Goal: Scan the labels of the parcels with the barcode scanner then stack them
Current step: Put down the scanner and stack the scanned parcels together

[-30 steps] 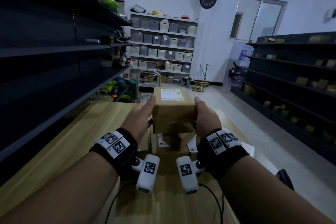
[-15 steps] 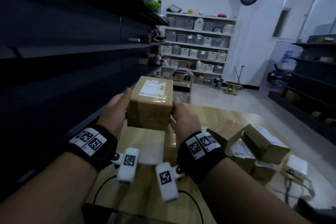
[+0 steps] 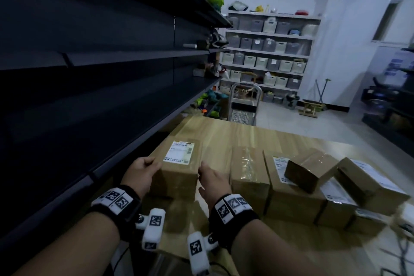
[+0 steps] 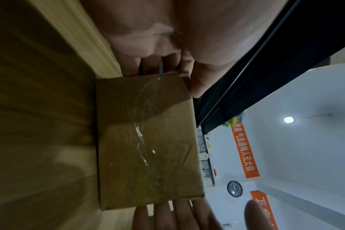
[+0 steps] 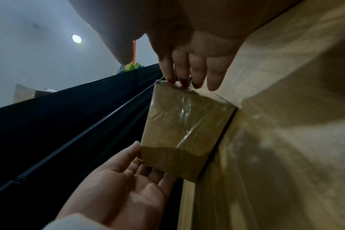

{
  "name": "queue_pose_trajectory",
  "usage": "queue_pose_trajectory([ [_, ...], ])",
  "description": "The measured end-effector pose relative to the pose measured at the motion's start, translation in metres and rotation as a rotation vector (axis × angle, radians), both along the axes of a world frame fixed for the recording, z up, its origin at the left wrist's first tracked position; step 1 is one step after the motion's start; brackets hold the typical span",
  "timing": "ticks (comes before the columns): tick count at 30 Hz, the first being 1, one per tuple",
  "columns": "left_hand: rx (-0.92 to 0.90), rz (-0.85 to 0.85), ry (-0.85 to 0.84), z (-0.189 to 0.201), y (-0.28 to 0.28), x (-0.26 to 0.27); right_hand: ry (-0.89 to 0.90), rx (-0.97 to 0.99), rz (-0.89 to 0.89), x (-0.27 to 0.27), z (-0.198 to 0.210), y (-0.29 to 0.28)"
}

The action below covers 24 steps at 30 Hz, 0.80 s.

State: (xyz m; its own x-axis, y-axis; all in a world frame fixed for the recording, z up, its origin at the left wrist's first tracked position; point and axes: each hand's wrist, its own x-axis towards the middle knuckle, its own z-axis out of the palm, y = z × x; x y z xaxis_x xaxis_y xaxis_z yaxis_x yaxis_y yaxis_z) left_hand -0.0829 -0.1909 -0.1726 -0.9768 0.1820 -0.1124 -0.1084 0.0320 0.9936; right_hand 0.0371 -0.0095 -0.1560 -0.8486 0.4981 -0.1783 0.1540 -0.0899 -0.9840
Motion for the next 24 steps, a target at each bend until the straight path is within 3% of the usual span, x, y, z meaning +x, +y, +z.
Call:
queue_pose_trajectory([
  [4,-0.135,0.014,0.115,0.006,0.005,0.009,0.029,-0.005,-0.026,0.000,-0.001,0.002],
  [7,-0.286,-0.007,0.302,0.022,0.009,0.018,0.067,-0.021,-0.052,0.002,0.005,0.003],
  [12,-0.698,-0.241,0.610,0.037,0.026,0.026,0.121,-0.132,-0.046,0.010,0.022,0.003],
  [16,-1.026,-0.378,0.558,0.050,0.038,0.007,0.190,-0.223,-0.050,0.017,0.032,0.009],
  [24,-1.028,-0.320,0.454,0.061,0.034,-0.039,0.311,-0.297,-0.104,0.033,0.046,0.032],
])
